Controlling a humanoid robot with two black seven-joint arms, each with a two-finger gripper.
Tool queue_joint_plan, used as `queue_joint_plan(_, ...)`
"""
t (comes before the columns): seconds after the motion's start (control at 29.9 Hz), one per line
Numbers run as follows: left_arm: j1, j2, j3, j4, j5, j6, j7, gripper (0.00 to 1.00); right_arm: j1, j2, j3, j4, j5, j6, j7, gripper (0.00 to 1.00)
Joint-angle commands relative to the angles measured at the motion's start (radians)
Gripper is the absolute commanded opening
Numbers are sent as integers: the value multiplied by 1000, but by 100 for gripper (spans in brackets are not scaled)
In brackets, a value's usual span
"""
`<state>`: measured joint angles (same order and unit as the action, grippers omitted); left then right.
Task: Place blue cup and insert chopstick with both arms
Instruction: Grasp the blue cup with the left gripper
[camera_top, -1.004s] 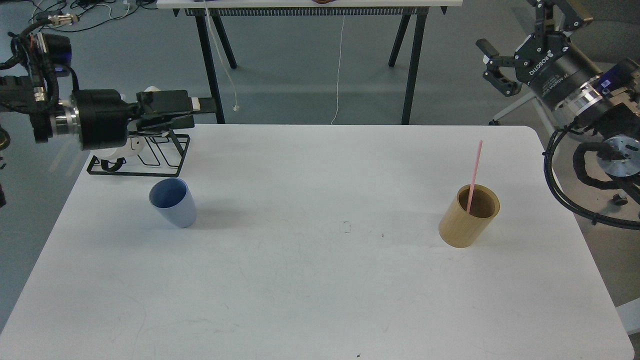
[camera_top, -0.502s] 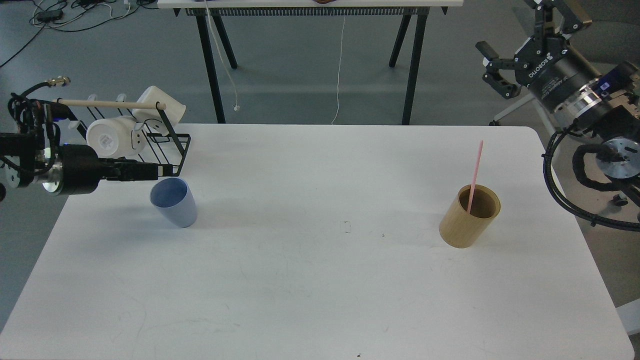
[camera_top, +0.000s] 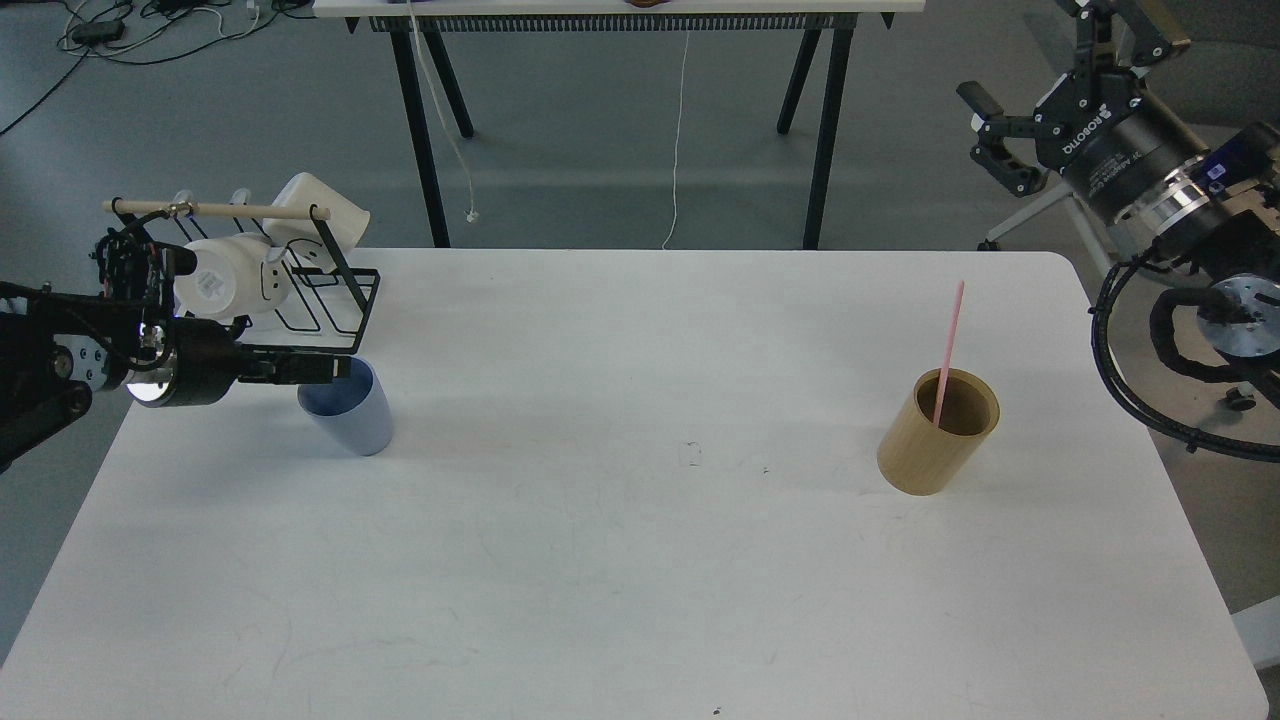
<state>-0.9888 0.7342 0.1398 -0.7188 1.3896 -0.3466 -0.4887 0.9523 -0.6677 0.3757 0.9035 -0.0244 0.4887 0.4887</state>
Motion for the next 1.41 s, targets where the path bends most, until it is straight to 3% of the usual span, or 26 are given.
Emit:
queue_joint_plan(0.0, 7, -24, 1, 28, 0, 0, 0, 99, -3, 0, 0, 0, 1, 0, 0, 100)
queue_joint_plan(0.17, 35, -42, 0, 51, -1, 1, 0, 95, -4, 0, 0, 0, 0, 0, 0, 100)
queue_joint_plan(0.33, 58, -93, 0, 131, -1, 9, 0, 83, -10, -1, 0, 0, 1, 0, 0, 100)
queue_joint_plan(0.57, 71, -133, 3, 183, 3, 57, 0, 49, -23, -1, 0, 3, 1, 0, 0, 100)
queue_joint_plan(0.74, 97, -133, 3, 187, 3, 95, 0, 38, -30, -1, 3, 3, 1, 0, 0, 100)
queue_joint_plan(0.8, 102, -136, 4, 197, 5, 109, 0, 19, -30, -1, 5, 5, 1, 0, 0, 100)
queue_joint_plan(0.9, 111, -139, 4, 203, 29, 121, 0, 5, -30, -3, 5, 5, 1, 0, 0, 100)
queue_joint_plan(1.0, 108, -139, 3, 203, 46, 133, 0, 0, -30, -1, 5, 5, 1, 0, 0, 100)
queue_joint_plan(1.24, 98, -107, -2, 190, 42, 155, 0, 0, -30, -3, 6, 3, 1, 0, 0, 100)
queue_joint_plan(1.37, 64, -70, -9, 119, 42, 155, 0, 0, -29, -4, 15, 2, 1, 0, 0, 100)
